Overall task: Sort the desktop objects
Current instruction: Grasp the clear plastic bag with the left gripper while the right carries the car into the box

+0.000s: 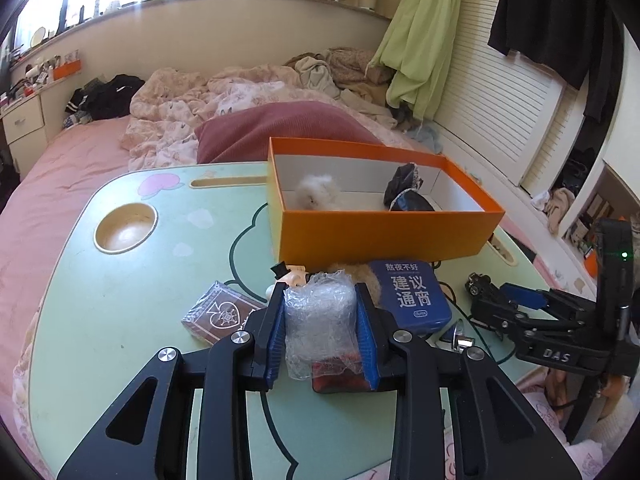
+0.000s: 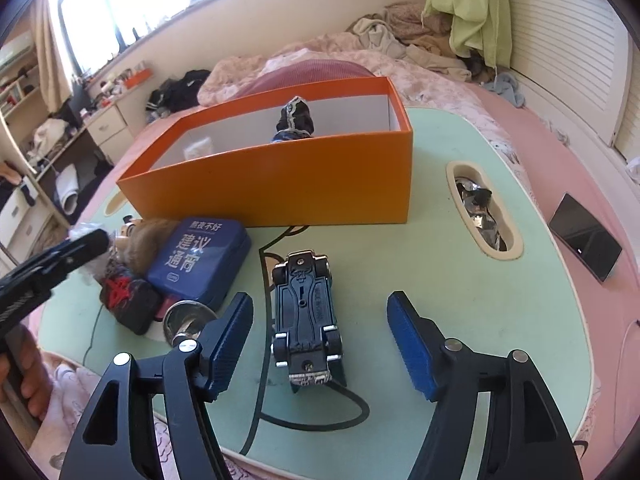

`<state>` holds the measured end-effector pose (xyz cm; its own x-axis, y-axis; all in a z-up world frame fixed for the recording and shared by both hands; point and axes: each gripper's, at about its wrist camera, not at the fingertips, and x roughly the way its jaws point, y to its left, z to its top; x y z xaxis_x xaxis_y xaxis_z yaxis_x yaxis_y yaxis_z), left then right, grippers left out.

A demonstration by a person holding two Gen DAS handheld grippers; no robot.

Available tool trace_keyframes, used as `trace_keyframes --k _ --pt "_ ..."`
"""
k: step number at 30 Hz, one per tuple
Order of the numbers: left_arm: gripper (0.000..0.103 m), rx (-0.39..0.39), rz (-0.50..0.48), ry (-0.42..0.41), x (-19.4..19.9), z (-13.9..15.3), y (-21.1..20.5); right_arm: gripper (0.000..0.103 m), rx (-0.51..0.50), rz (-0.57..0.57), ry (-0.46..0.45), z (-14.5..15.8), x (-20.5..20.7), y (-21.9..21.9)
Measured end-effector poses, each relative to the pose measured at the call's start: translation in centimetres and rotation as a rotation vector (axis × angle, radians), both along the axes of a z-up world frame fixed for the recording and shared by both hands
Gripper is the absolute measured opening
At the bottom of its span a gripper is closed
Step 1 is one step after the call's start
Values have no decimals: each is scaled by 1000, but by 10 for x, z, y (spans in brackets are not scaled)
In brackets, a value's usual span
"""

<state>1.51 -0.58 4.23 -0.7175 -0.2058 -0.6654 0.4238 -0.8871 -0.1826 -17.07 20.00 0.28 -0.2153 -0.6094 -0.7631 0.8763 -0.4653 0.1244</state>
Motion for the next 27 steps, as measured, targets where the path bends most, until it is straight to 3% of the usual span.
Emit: trace_keyframes --k 1,2,4,8,15,21,22,24,27 --pt "33 -4 -1 1 1 1 1 49 15 0 22 -1 3 -2" --pt "33 -9 -4 2 0 3 3 29 32 9 49 -1 8 -4" --pt "33 -17 -7 3 0 5 6 27 69 2 117 -1 17 -7" --pt "33 -39 -28 3 -6 12 12 27 20 -11 116 7 15 1" --pt "33 -59 -61 28 -30 41 7 27 -134 -26 -40 53 -14 3" --pt "33 -66 -75 -2 -86 59 -9 27 -193 -9 -96 93 -40 -47" --pt "35 -59 -68 -6 -94 58 -13 27 -186 -6 -116 93 -47 -58" --pt "55 -39 -43 -12 -106 55 -20 28 -162 -4 -153 87 -59 -80" --pt "66 -27 -15 14 -102 54 -23 29 -139 -32 -155 80 -71 -96"
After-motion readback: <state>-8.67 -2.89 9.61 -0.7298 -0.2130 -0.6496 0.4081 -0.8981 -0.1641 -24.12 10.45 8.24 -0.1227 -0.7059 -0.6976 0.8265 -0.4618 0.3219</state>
